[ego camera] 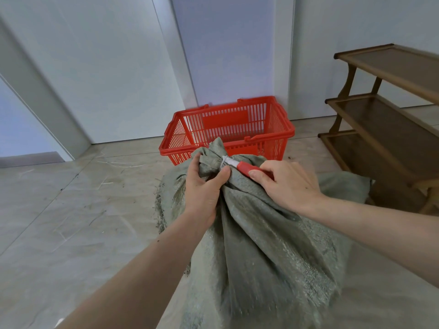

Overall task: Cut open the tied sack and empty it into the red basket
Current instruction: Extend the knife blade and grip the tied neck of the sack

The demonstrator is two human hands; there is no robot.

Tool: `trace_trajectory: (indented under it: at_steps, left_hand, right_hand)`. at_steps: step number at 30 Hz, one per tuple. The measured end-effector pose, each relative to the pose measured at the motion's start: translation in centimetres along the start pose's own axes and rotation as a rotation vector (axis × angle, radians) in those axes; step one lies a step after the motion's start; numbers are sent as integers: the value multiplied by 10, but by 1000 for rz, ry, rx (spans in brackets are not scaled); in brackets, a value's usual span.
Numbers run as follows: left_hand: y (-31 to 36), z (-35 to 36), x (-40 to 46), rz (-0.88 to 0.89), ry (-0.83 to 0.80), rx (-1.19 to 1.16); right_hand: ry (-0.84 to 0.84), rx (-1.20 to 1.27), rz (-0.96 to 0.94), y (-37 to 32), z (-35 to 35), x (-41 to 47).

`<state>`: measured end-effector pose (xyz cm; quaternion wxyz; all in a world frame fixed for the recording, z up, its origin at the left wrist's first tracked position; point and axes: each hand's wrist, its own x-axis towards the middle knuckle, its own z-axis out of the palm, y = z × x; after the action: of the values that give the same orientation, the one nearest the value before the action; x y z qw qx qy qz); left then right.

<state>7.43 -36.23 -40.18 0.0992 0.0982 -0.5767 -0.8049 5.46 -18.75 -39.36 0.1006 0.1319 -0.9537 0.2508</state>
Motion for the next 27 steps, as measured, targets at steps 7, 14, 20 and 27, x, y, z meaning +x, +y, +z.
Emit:
trace_trajectory:
  at_steps: [7,14,20,27]
  left_hand:
    - [-6,6,-4,0,3,93]
    - [1,0,0,21,40,136]
    - [-3,7,-2,-4,26,154]
    - [1,3,5,27,51,172]
  right_hand:
    - [15,14,54,-3,4,4]
    - [79,-66,28,-6,1,-3]
    - [98,-53,70,-15,3,2]
    - [128,-126,66,-16,0,0]
